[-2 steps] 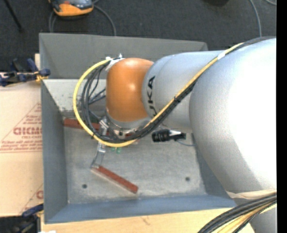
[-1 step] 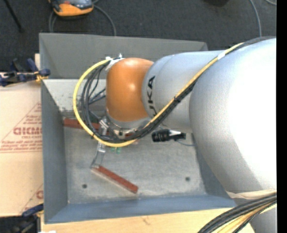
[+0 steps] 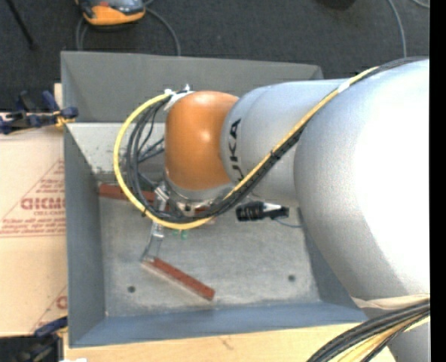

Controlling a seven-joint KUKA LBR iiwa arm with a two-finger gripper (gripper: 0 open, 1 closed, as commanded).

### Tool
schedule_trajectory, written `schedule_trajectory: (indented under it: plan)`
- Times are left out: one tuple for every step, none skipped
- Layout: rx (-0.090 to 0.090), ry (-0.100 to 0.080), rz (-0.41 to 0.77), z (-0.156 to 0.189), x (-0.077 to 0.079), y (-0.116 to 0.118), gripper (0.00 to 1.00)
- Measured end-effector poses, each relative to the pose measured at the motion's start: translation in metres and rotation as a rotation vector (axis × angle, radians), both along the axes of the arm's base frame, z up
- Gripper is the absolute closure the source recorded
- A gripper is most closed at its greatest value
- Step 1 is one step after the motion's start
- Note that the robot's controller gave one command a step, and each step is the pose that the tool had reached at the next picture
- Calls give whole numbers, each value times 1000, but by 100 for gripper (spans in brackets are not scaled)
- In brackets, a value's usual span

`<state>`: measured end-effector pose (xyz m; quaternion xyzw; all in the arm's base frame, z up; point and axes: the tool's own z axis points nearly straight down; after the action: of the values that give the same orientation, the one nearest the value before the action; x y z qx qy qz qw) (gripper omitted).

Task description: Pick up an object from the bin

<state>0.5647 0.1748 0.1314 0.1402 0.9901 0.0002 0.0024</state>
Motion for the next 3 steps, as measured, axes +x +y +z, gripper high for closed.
schedule_trajectory:
  plan:
    - [-1, 9, 158, -20, -14, -23, 0]
    - [1, 5, 153, -56, -85, -7, 100]
    - [2, 5, 152, -56, -85, -7, 100]
